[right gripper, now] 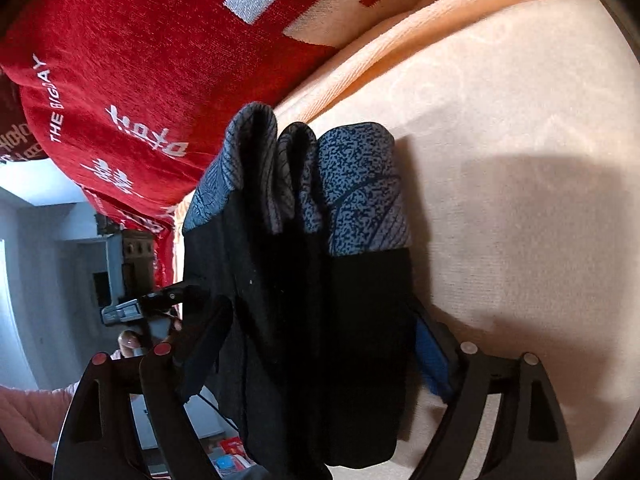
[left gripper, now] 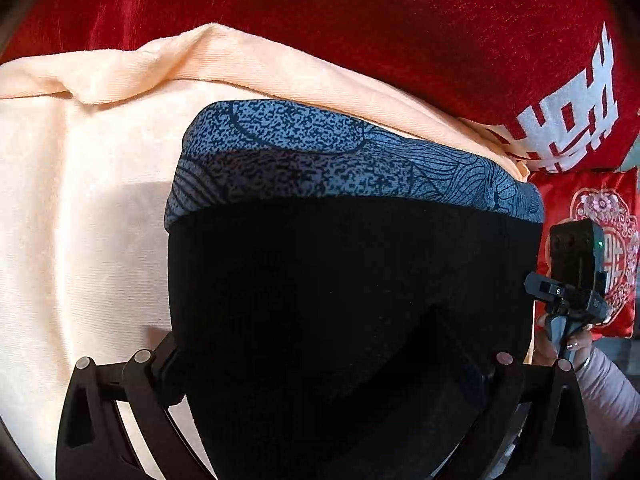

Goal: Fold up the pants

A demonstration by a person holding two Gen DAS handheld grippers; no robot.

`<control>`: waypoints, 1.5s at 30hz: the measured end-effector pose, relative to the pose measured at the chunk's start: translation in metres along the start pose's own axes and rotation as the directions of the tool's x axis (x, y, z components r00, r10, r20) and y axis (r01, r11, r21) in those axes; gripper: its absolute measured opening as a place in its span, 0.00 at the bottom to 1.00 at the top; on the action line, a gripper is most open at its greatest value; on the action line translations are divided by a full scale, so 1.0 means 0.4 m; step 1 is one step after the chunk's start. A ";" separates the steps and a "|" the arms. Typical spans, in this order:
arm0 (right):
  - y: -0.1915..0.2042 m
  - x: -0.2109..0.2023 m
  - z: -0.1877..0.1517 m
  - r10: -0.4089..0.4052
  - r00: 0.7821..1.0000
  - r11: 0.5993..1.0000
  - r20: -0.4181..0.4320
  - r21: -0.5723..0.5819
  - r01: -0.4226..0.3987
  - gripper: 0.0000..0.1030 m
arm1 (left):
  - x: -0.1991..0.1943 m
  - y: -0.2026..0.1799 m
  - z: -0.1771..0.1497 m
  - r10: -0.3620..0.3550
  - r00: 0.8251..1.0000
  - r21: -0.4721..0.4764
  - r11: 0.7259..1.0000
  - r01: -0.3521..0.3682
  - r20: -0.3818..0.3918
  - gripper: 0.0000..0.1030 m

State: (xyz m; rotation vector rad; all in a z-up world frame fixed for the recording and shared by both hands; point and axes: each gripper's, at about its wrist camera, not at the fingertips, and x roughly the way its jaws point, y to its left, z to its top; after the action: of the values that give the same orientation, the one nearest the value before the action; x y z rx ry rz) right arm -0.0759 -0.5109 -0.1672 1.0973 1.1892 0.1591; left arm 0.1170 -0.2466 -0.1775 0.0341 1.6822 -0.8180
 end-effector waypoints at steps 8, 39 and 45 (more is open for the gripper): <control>0.013 0.003 -0.002 -0.073 0.997 0.997 -0.017 0.011 0.073 0.81 | 0.009 -0.017 0.009 0.025 0.999 -0.006 1.000 -0.025 -0.019 1.00; 0.170 0.024 -0.311 0.080 0.997 0.993 -0.011 0.088 -0.079 0.43 | -0.254 0.017 -0.315 0.082 0.991 -0.014 0.997 -0.081 0.108 0.61; 0.130 0.090 -0.352 -0.046 0.999 0.998 -0.010 0.046 0.046 0.51 | -0.178 0.148 -0.362 0.100 0.988 -0.060 0.994 -0.094 0.115 0.94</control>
State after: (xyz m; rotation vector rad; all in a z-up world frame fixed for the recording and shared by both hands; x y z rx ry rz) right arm -0.1511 -0.3777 -0.1457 1.1095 1.2305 0.1012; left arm 0.0411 -0.0978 -0.1378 0.0295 1.5779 -0.6878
